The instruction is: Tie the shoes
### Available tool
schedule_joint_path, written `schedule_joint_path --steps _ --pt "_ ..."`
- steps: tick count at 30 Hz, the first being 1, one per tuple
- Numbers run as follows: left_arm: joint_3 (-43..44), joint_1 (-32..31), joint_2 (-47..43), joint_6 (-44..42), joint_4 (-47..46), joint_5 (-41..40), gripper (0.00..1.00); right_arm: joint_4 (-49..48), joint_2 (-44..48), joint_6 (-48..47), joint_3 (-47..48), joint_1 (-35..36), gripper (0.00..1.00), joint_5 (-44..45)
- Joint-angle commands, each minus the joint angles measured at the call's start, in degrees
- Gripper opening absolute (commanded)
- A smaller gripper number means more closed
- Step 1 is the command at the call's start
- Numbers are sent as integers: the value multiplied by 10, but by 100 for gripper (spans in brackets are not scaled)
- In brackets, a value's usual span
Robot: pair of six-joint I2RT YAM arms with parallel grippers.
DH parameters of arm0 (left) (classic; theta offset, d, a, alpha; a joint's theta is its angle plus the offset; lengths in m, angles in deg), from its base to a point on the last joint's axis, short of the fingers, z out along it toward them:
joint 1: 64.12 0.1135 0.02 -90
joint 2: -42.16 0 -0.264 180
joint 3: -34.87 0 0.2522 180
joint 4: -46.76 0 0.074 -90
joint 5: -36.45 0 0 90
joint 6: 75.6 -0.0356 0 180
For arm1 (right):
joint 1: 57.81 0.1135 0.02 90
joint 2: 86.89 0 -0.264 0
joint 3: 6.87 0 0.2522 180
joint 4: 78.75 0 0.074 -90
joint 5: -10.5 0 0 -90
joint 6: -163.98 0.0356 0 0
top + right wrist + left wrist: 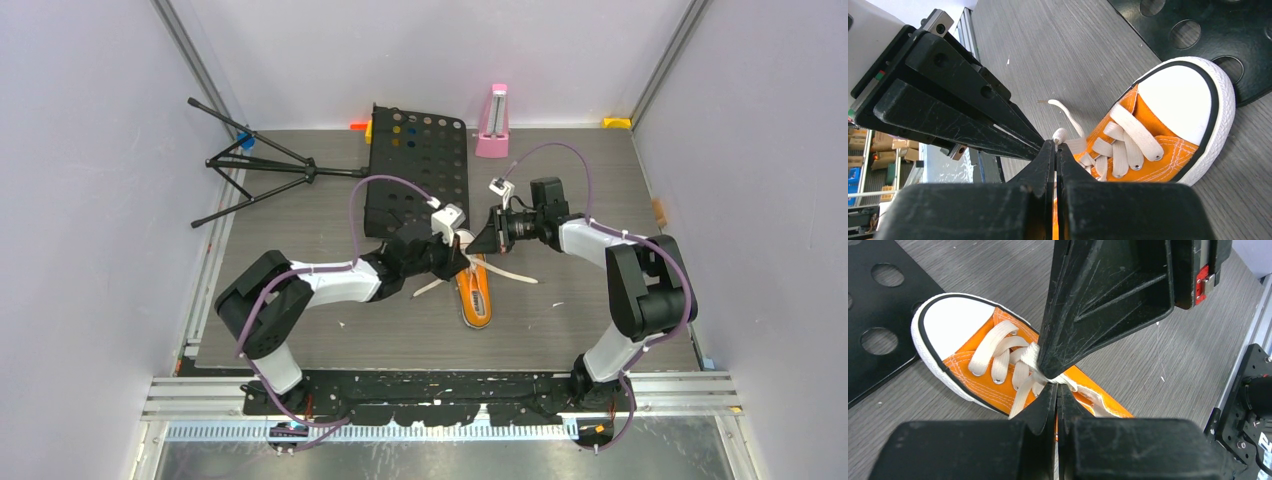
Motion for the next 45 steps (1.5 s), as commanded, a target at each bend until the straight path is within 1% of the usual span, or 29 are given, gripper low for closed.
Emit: schedule_joint_path --steps 1,6,12,16,19,22,28,34,37,40,45 --pt "-7 7 -29 22 -41 -19 0 -45 -3 28 3 -2 0 -10" --pt "-1 8 -14 30 -54 -17 0 -57 -6 37 2 -2 0 -12" --pt "0 8 4 46 -91 -5 8 -65 -11 53 0 -2 0 -14" --pt "1 8 13 45 -97 -8 9 -82 -11 80 -10 -2 0 -16" --pt "3 8 19 44 -96 -10 11 -132 -12 132 -25 -2 0 -18" --pt "1 8 23 45 -95 -19 13 -210 -13 204 -46 -2 0 -22" --pt "-5 8 32 56 -119 -23 18 -333 -15 318 -82 -2 0 -17" --pt "-8 8 42 57 -133 -26 18 -420 -24 419 -107 -3 0 -3" --pt "-18 8 42 54 -147 -25 16 -426 -16 453 -117 0 0 21" --pt "-27 8 41 49 -157 -18 16 -401 -1 457 -124 6 0 47" --pt "-37 8 34 42 -158 -14 16 -235 27 426 -104 15 0 117"
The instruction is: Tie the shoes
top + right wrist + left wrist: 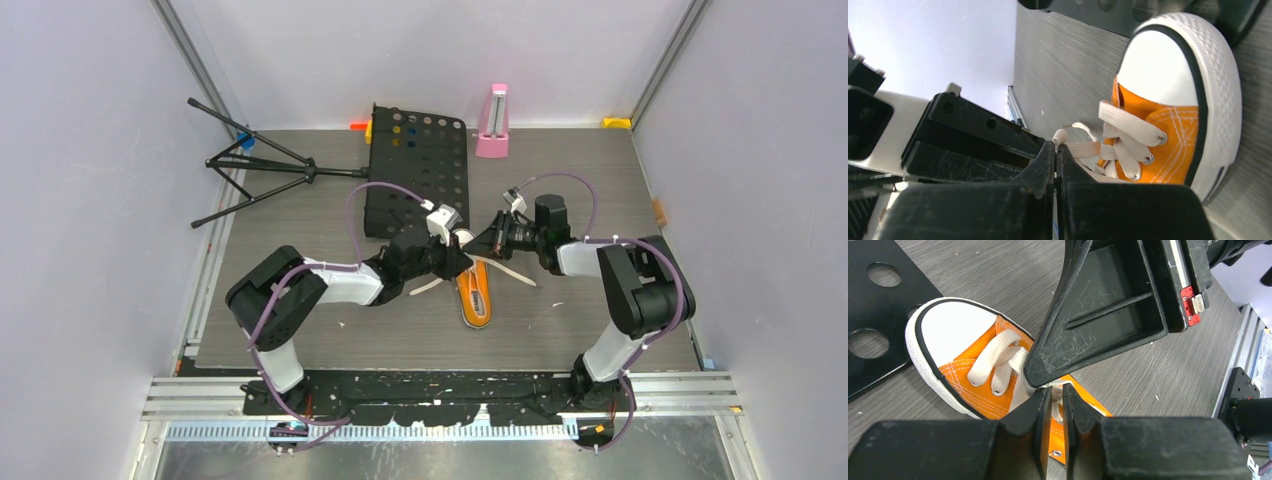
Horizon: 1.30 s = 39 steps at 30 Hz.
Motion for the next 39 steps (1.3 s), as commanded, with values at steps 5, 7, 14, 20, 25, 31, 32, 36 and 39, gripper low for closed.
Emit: schedule_joint_path --steps 5,7,14,20,25,31,32,36,39 --pt "-18 3 -9 -20 -44 -1 16 232 80 -31 42 20 0 119" --pt "-20 3 -10 -22 -46 0 16 268 85 -40 56 21 0 132" --pt "-20 3 -2 -25 -57 -2 17 346 61 -26 99 23 0 147" --pt "-20 3 3 -29 -68 -6 19 361 50 3 113 25 0 150" --pt "-13 3 12 -29 -71 -6 20 361 33 30 115 25 0 136" --pt "-11 3 23 -23 -82 -6 21 343 35 71 114 25 0 117" --pt "-11 3 25 -21 -85 -6 21 342 36 76 114 25 0 115" --pt "-11 3 28 -17 -93 -10 24 325 36 102 109 25 0 103" --pt "-11 3 28 -10 -88 -26 28 293 37 132 98 25 0 92"
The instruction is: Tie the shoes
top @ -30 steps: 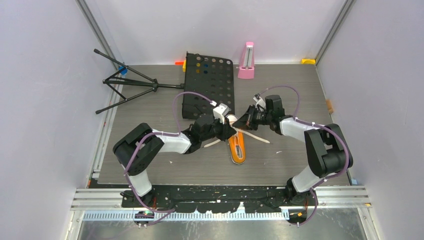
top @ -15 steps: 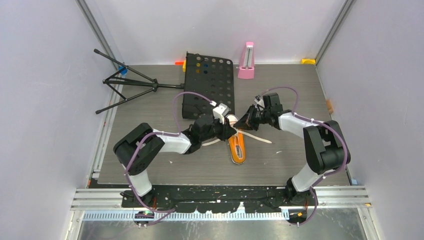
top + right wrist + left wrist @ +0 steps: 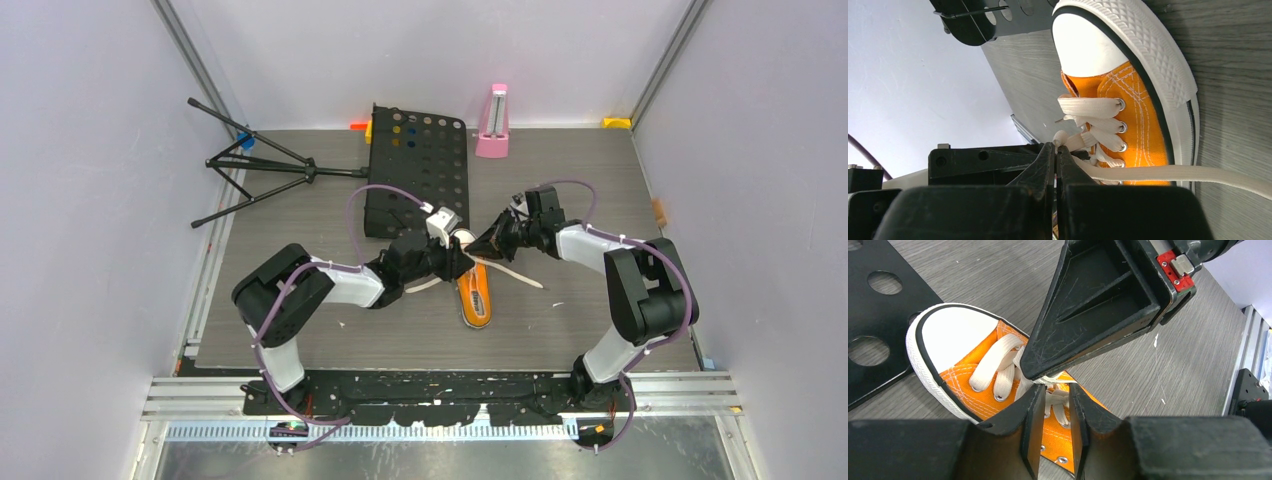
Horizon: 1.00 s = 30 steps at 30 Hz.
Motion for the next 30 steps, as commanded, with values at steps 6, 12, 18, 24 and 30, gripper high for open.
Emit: schedule_joint_path --steps 6,12,18,24,30 --pt "3 3 12 13 -46 -37 32 -49 8 60 -13 4 0 -50" --pt "11 3 28 28 -56 -53 30 -59 13 68 -25 4 0 -49" --pt "24 3 54 44 -81 -67 8 -75 13 81 -34 4 0 -53" --pt "3 3 29 35 -73 -52 0 -53 14 61 -22 4 0 -35" --pt "-23 3 -27 9 -19 -41 0 -56 17 61 -17 4 0 -23"
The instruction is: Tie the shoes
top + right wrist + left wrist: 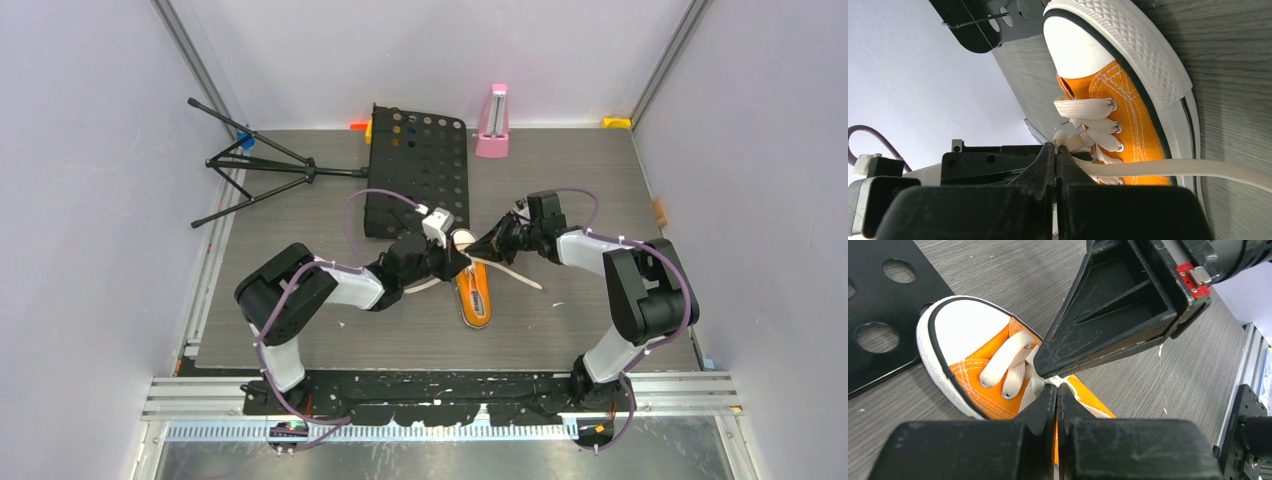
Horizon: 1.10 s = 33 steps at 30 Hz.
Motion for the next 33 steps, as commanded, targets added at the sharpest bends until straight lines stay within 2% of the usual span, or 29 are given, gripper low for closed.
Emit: schedule_joint_path --steps 1,6,16,19,21,25,29,33 --pt "-19 3 -55 -34 24 -5 0 18 19 -11 20 9 0 -14" --pt "5 3 -79 -49 125 22 0 76 28 -57 47 10 0 4" --pt "9 4 -110 -71 195 19 0 93 20 -78 58 10 0 14" --pt "13 4 -110 -72 206 26 16 93 17 -82 63 10 0 10" --pt "11 5 -111 -69 203 33 23 94 16 -86 67 9 0 8" --pt "3 16 -117 -50 188 62 29 94 14 -90 75 8 0 9" --pt "-6 35 -123 -36 176 80 23 100 9 -102 90 6 0 -2" --pt "5 41 -112 -34 163 87 9 119 4 -116 102 5 0 -12"
